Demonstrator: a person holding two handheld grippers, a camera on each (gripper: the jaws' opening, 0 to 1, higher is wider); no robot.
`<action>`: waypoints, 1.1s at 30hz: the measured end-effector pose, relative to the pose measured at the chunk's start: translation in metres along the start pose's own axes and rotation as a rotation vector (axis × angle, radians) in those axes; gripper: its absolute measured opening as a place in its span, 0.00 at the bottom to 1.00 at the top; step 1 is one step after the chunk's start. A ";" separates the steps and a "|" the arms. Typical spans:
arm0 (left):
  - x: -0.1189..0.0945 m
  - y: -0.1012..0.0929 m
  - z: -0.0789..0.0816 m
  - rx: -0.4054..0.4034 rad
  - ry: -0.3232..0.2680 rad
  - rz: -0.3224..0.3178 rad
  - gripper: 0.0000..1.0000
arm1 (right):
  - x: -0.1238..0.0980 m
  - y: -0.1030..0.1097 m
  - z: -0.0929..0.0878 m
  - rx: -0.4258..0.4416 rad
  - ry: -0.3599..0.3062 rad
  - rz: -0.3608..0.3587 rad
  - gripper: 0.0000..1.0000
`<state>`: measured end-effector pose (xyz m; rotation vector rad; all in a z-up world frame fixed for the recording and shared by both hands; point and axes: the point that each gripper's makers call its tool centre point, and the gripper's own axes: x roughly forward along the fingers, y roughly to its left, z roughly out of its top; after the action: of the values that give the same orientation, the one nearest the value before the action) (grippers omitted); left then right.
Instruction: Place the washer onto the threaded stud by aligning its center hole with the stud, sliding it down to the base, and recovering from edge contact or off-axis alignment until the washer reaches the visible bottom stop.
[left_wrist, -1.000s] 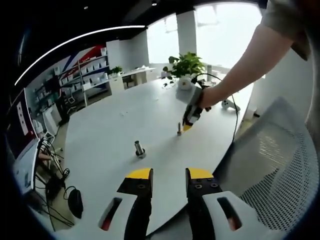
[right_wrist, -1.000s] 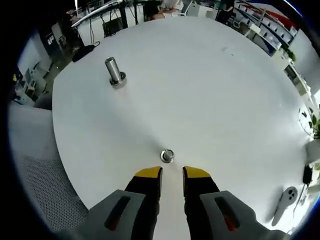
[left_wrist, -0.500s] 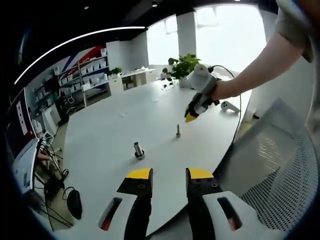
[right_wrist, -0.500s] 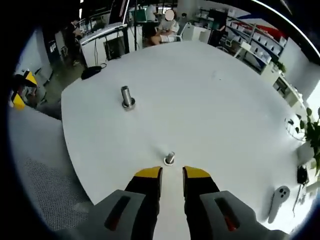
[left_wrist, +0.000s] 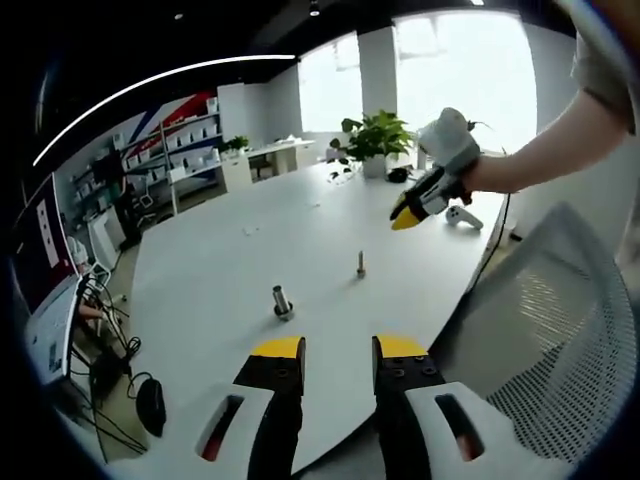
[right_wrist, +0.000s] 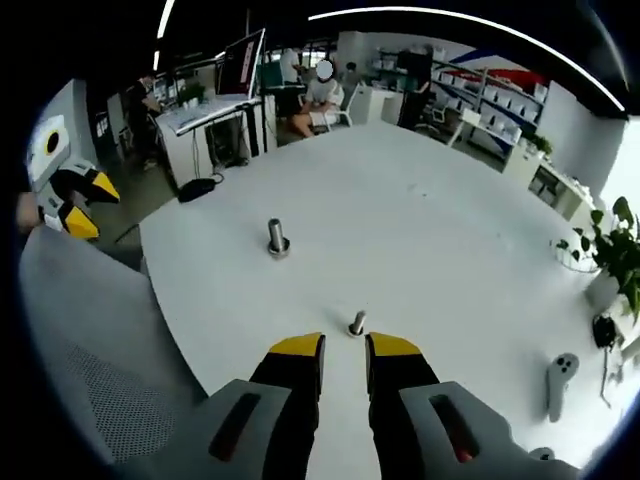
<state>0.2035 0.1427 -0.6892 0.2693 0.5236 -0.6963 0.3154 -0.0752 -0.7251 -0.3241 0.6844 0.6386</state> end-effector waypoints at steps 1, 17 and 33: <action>0.000 0.001 0.000 0.001 0.000 0.002 0.25 | -0.005 0.003 0.000 0.002 -0.006 0.003 0.18; -0.001 0.001 0.002 -0.011 -0.008 0.001 0.25 | -0.068 0.021 -0.006 0.121 -0.154 -0.026 0.21; -0.003 0.005 0.006 -0.017 -0.028 0.025 0.28 | -0.084 0.034 -0.005 0.108 -0.219 -0.043 0.21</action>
<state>0.2076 0.1456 -0.6822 0.2496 0.4982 -0.6705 0.2412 -0.0880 -0.6744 -0.1653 0.4984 0.5841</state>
